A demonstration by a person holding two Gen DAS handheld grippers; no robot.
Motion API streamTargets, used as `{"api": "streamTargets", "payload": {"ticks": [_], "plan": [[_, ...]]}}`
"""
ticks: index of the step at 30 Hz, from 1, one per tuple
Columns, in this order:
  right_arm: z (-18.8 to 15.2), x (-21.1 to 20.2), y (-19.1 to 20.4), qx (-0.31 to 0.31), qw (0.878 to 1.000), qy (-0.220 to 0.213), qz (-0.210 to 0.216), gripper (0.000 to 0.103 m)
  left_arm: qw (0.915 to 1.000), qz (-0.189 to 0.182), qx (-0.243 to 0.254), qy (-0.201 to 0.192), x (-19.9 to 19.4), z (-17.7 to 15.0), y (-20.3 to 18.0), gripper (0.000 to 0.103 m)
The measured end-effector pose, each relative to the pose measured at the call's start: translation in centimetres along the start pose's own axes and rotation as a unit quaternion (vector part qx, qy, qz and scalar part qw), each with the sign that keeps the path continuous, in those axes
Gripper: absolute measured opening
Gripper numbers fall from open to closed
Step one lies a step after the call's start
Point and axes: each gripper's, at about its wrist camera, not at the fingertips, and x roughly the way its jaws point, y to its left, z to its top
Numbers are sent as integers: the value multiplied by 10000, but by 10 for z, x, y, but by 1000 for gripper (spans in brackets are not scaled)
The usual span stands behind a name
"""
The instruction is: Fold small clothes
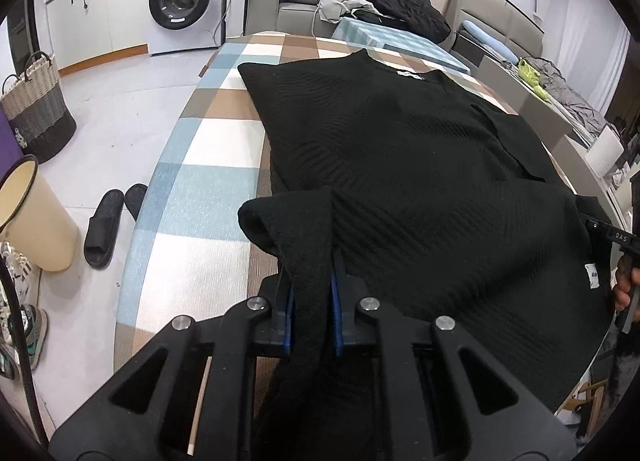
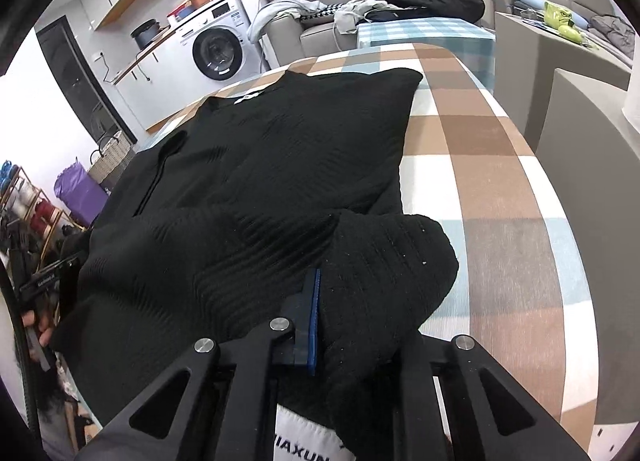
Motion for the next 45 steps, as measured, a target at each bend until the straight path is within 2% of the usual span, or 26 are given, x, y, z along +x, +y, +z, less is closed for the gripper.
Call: {"api": "streamTargets", "payload": {"ticks": [15, 19, 22, 24, 27, 30, 40, 45], "plan": [[-35, -33, 3, -273, 9996, 64, -88, 12, 9997, -97, 195, -88, -44, -46, 3, 10], [-32, -36, -3, -199, 9997, -21, -138, 13, 9997, -82, 173, -118, -51, -50, 4, 11], [-28, -34, -6, -164, 9997, -6, -172, 15, 9998, -33, 185, -101, -53, -52, 2, 11], [-29, -36, -5, -185, 9996, -10, -208, 20, 9998, -20, 151, -89, -55, -53, 2, 13], [-37, -43, -4, -243, 9995, -55, -201, 32, 10000, 11, 52, -73, -56, -55, 5, 20], [-44, -50, -8, -217, 9996, -110, -171, 42, 10000, -6, 16, -55, -62, -61, 8, 22], [-86, -80, -28, -77, 9997, -216, -119, 45, 9998, 44, 123, -130, -88, -85, 5, 25], [-95, -86, -22, -113, 9995, -272, -96, 45, 9998, 27, 122, -158, -96, -90, 4, 25]]}}
